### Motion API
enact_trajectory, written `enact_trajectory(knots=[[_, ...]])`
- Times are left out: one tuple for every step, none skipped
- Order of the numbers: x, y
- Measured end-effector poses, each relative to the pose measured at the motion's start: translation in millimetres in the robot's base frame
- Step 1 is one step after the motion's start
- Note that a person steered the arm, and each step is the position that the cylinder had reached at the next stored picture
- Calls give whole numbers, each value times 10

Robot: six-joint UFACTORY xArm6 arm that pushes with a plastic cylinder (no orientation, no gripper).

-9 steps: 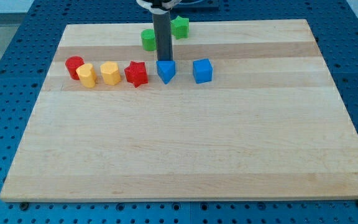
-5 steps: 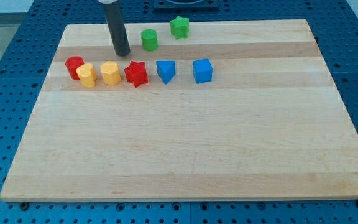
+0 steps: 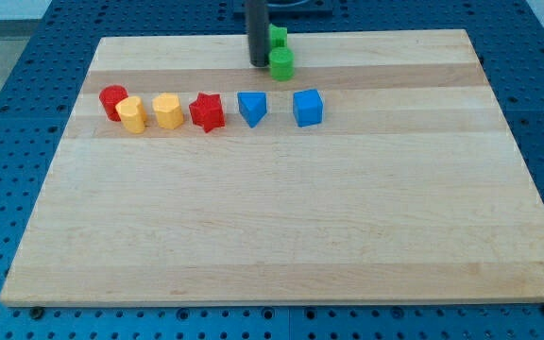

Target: Move the green circle right side of blue cube

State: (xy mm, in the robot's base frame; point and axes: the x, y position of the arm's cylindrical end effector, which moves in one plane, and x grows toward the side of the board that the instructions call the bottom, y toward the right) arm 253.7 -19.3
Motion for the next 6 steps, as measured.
enact_trajectory(knots=[[-1,416],[-28,557],[-29,557],[6,564],[90,684],[167,812]])
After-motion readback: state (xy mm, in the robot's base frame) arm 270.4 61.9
